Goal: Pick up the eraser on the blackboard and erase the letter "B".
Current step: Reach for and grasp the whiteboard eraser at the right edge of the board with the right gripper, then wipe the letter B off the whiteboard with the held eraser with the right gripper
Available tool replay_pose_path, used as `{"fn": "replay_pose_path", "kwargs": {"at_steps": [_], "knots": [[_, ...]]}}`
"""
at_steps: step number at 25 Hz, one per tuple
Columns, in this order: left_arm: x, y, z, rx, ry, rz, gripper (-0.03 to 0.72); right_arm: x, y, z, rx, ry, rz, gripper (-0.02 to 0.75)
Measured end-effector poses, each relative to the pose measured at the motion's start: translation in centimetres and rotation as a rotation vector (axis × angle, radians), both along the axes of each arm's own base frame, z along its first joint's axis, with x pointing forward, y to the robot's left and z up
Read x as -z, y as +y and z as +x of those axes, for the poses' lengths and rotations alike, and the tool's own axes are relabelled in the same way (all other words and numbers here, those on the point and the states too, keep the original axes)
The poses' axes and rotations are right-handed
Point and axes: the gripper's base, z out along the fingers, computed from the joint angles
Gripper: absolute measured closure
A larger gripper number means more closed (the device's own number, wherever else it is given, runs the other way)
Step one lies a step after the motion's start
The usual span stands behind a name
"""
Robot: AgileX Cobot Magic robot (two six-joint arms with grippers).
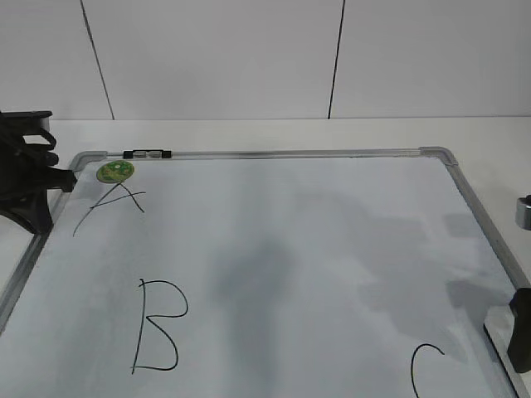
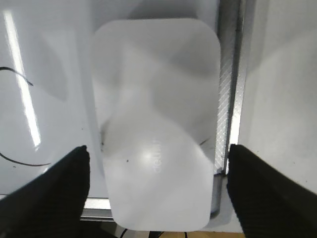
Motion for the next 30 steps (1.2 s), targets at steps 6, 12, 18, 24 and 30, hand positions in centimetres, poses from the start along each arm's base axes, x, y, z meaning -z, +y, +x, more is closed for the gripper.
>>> {"fn": "replay_pose_path", "kwargs": {"at_steps": [6,12,18,24,30], "knots": [[0.0,0.0,0.0,0.0,0.002,0.0,0.668,0.5,0.0,0.4,-0.001,0.005,-0.001,0.071],[0.0,0.0,0.0,0.0,0.002,0.0,0.668,1.7,0.1,0.8,0.0,0.049,-0.006,0.072],[0.0,0.0,0.0,0.0,0.002,0.0,0.668,2.5,0.1,1.1,0.0,0.082,-0.009,0.078],[0.0,0.0,0.0,0.0,0.002,0.0,0.668,2.5,0.1,1.2,0.0,0.079,-0.009,0.132],[0.0,0.0,0.0,0.0,0.002,0.0,0.668,2.5,0.1,1.2,0.0,0.079,-0.005,0.195]]}}
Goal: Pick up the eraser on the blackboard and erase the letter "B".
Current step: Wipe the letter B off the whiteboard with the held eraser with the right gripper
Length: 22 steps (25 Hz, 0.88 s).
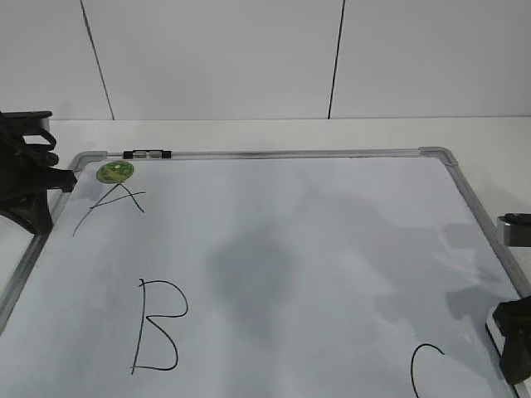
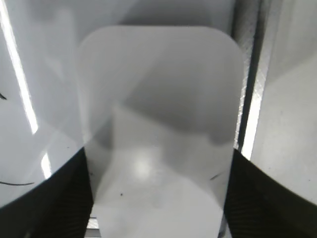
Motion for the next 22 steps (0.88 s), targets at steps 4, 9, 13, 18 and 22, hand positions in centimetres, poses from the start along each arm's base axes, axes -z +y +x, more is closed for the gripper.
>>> {"fn": "replay_pose_path", "kwargs": {"at_steps": [4,9,13,18,22], "knots": [[0.0,0.0,0.0,0.0,0.0,0.0,0.668,0.0,0.0,0.0,0.001,0.003,0.002,0.201],[0.0,0.0,0.0,0.0,0.0,0.0,0.668,0.0,0.0,0.0,0.003,0.004,0.004,0.202],[0.0,0.0,0.0,0.0,0.001,0.0,0.668,-0.5,0.2,0.2,0.007,0.033,0.014,0.203],[0.0,0.0,0.0,0.0,0.002,0.0,0.668,-2.9,0.4,0.9,0.005,0.026,0.029,0.204],[0.0,0.0,0.0,0.0,0.003,0.0,0.668,-5.3,0.5,2.0,-0.001,0.001,0.036,0.204]]}}
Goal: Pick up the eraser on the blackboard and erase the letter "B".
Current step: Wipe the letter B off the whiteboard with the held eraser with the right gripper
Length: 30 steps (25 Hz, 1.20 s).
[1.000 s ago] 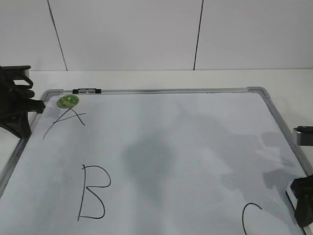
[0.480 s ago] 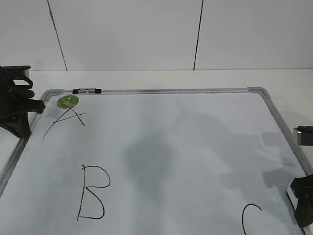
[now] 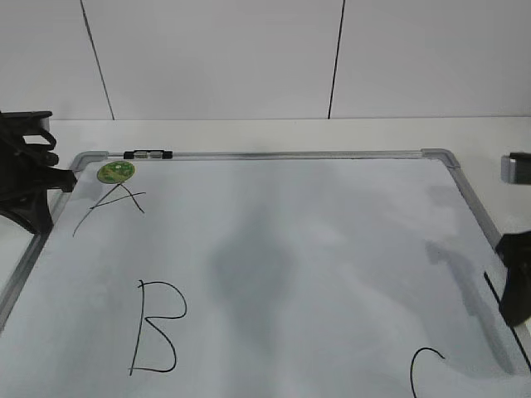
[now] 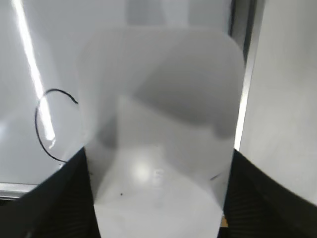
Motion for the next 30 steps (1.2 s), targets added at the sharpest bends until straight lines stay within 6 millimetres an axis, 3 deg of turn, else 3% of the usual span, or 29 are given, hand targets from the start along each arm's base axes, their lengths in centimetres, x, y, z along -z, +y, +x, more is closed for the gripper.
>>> {"fn": "replay_pose_path", "kwargs": {"at_steps": [4,9,12,20,25,30], "knots": [[0.0,0.0,0.0,0.0,0.003,0.0,0.668,-2.3,0.8,1.5,-0.019,-0.088,0.006,0.204],[0.0,0.0,0.0,0.0,0.003,0.0,0.668,-3.9,5.0,3.3,-0.125,-0.139,0.02,0.204],[0.0,0.0,0.0,0.0,0.005,-0.001,0.668,-3.2,8.6,4.3,-0.21,-0.122,0.013,0.204],[0.0,0.0,0.0,-0.008,0.006,-0.01,0.669,1.2,19.1,7.2,-0.429,-0.078,-0.008,0.204],[0.0,0.0,0.0,-0.01,0.006,-0.013,0.668,2.8,23.3,8.6,-0.489,-0.099,0.001,0.204],[0.0,0.0,0.0,-0.014,0.008,-0.017,0.668,3.5,26.3,9.4,-0.532,-0.134,0.015,0.204]]}}
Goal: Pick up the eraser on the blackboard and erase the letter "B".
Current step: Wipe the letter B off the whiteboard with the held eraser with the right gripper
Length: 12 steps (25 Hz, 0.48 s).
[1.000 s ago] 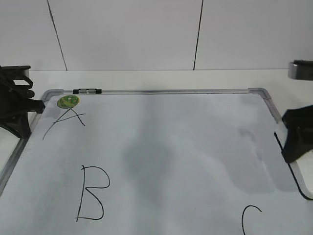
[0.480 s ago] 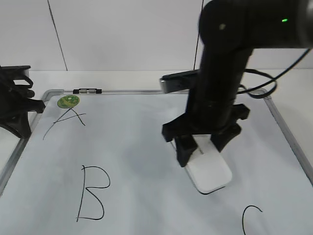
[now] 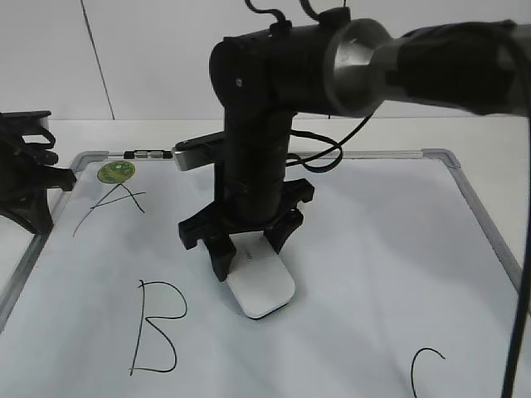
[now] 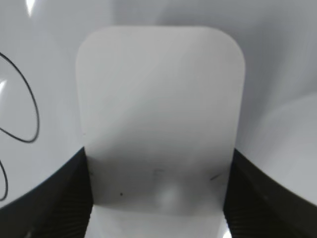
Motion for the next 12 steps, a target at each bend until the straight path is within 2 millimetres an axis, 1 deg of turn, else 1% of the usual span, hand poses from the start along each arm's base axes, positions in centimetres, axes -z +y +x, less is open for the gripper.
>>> {"fn": "replay_pose_path", "kwargs": {"at_steps": [3,7,10,12], "knots": [[0.0,0.1,0.0,-0.002,0.0,-0.001,0.668,1.3,1.3,0.3,-0.02,0.002,-0.01,0.204],[0.0,0.1,0.0,-0.003,0.004,-0.002,0.668,1.8,2.3,0.0,-0.064,0.0,-0.037,0.204],[0.0,0.1,0.0,-0.003,0.004,-0.002,0.668,1.9,3.3,-0.9,-0.109,-0.014,-0.055,0.204],[0.0,0.1,0.0,-0.003,0.004,-0.002,0.668,1.9,4.7,-2.3,-0.153,-0.009,-0.048,0.204]]}}
